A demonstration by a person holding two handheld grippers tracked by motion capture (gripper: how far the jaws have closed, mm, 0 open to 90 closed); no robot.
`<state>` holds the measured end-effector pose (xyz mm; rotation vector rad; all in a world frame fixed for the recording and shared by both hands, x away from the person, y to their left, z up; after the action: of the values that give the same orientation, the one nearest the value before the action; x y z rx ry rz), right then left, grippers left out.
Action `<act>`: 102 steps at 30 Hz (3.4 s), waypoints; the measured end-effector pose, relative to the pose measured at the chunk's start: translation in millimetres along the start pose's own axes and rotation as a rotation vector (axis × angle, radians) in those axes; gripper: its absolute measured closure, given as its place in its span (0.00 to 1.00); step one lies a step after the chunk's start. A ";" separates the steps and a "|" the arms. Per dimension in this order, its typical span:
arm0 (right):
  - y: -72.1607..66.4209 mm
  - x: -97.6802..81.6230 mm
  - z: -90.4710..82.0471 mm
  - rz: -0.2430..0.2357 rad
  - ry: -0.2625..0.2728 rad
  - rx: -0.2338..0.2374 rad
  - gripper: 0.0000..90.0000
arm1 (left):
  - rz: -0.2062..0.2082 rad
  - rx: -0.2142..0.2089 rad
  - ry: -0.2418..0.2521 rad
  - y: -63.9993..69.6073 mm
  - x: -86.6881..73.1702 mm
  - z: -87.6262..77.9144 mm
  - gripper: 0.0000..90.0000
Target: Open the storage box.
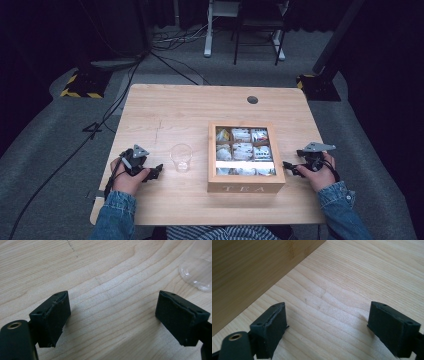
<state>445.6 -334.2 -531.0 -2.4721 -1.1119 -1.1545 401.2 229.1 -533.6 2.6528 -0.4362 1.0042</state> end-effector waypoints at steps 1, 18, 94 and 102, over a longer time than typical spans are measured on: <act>0.0 -0.4 -0.5 0.000 -0.001 0.000 0.18 | 0.001 -0.001 0.000 -0.1 0.0 0.0 0.15; -2.8 -2.4 -3.5 0.034 -0.004 -0.038 0.20 | 0.014 -0.005 -0.001 -7.5 1.7 -0.5 0.16; -104.8 35.4 -80.2 -0.107 0.069 0.243 0.39 | 0.015 -0.013 -0.002 -8.0 1.9 -0.2 0.16; -105.3 34.1 -78.6 -0.139 0.052 0.226 0.54 | 0.015 -0.013 -0.002 -8.0 1.9 -0.1 0.16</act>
<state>340.2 -277.6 -466.8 -2.2134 -1.3364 -1.0560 405.4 236.1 -533.3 2.6430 -0.4621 0.9997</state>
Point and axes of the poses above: each handheld gripper's, and its own axes: z roughly forward along the jaws, x roughly out of its top, y roughly to its right, the point moved 4 cm from there along z, roughly forward along the jaws, and after that the axes turned 10 degrees about -z, right-handed, at the moved point
